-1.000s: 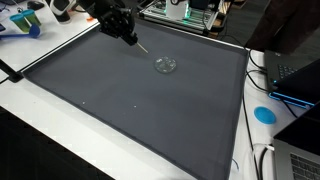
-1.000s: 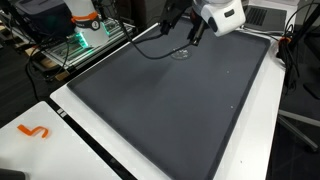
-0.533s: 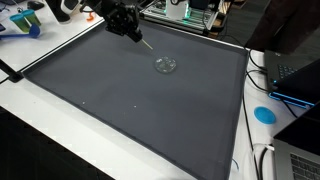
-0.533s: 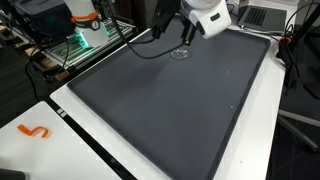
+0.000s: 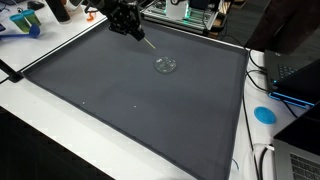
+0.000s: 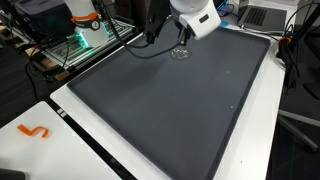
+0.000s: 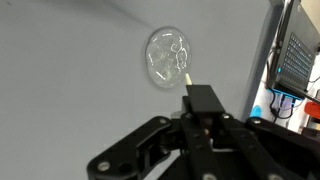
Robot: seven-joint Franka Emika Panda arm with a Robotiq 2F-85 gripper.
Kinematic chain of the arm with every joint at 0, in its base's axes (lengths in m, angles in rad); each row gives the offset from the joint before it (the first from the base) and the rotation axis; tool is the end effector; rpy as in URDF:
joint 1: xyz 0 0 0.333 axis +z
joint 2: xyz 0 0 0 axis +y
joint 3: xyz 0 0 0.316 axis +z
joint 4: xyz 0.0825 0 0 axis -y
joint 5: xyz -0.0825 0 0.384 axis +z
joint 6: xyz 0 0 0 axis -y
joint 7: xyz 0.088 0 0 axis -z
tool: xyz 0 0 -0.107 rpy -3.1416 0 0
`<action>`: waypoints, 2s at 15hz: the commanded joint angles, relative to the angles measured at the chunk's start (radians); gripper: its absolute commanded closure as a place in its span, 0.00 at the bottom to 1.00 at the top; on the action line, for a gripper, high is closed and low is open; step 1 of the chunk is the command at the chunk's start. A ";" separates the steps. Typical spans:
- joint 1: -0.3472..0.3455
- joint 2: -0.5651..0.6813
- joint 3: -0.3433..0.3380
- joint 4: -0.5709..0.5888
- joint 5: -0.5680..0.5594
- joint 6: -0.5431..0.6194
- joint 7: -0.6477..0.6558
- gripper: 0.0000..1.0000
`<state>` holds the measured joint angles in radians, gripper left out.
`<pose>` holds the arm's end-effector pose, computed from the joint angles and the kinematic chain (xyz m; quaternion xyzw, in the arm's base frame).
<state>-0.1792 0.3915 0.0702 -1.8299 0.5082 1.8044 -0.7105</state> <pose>0.5968 -0.0267 0.3032 -0.9330 -0.1771 0.0883 0.3005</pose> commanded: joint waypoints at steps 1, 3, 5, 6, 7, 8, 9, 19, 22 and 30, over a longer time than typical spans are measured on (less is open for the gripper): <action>-0.008 -0.055 -0.010 -0.091 0.047 0.063 -0.066 0.97; -0.006 -0.068 -0.013 -0.119 0.064 0.100 -0.086 0.97; -0.006 -0.078 -0.014 -0.144 0.087 0.134 -0.120 0.97; -0.005 -0.083 -0.014 -0.156 0.099 0.153 -0.136 0.97; -0.002 -0.087 -0.016 -0.169 0.107 0.170 -0.150 0.97; 0.001 -0.093 -0.018 -0.181 0.112 0.191 -0.156 0.97; 0.003 -0.098 -0.019 -0.194 0.115 0.210 -0.166 0.97; 0.023 -0.152 -0.016 -0.305 0.163 0.376 -0.230 0.97; 0.034 -0.167 -0.015 -0.333 0.167 0.417 -0.225 0.97; 0.067 -0.212 -0.012 -0.391 0.161 0.485 -0.202 0.97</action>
<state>-0.1267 0.2233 0.0609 -2.1681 0.6471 2.2565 -0.9108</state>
